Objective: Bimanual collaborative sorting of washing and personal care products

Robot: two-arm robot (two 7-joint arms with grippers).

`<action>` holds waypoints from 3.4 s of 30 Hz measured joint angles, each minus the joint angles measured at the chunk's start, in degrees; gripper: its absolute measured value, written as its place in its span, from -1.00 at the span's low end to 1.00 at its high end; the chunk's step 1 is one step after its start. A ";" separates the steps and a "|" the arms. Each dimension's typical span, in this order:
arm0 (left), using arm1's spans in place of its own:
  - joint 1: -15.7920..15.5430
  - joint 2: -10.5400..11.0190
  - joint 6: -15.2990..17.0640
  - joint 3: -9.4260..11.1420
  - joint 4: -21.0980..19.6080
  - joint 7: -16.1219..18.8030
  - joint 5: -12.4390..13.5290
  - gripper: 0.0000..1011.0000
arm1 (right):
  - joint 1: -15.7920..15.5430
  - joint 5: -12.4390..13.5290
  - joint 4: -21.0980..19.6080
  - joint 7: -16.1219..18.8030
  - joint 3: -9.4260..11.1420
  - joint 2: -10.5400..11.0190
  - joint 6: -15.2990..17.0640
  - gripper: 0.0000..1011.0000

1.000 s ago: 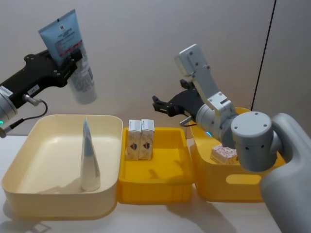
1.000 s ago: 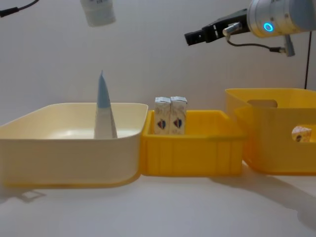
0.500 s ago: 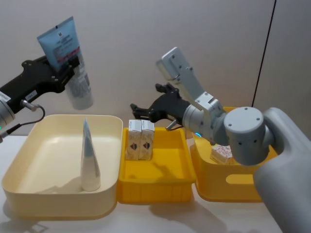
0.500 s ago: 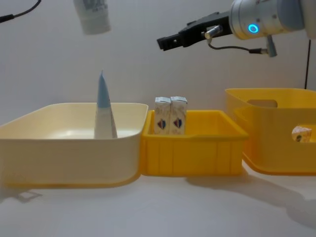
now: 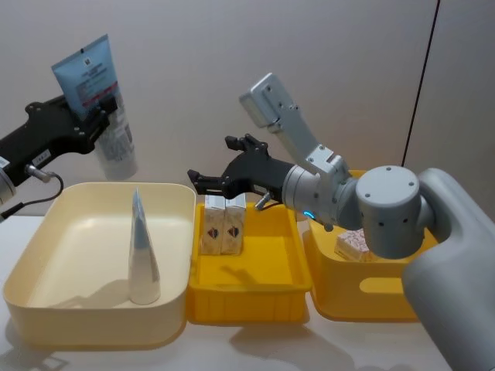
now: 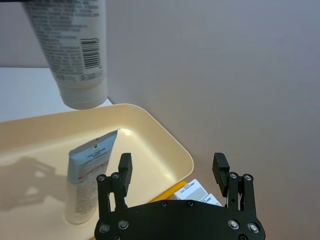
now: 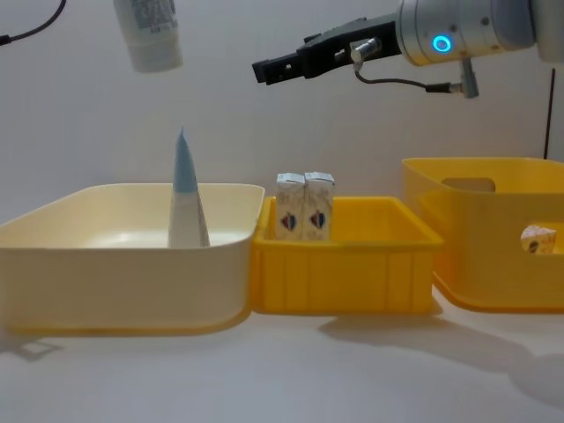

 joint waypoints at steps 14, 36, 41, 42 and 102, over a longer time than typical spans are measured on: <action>-1.11 -0.48 -0.96 0.54 0.85 0.29 -0.77 -0.45 | 0.51 5.96 -2.14 9.76 -0.06 1.09 3.51 0.98; -1.90 -0.53 -0.95 1.92 1.68 0.31 -2.03 -0.45 | 0.53 7.81 -2.95 9.12 -0.82 -0.90 3.16 0.98; -1.97 -0.48 -0.92 2.22 1.99 0.46 -2.16 -0.45 | 0.78 7.21 -2.37 8.11 -1.52 -1.33 2.50 0.98; -1.97 -0.48 -0.92 2.26 2.02 0.48 -2.18 -0.45 | 0.90 7.09 -2.20 7.98 -1.74 -1.41 2.40 0.98; -1.73 0.40 -0.68 3.82 0.30 0.30 -2.38 -0.45 | 10.19 6.53 13.73 3.30 -6.32 -8.47 -0.91 0.98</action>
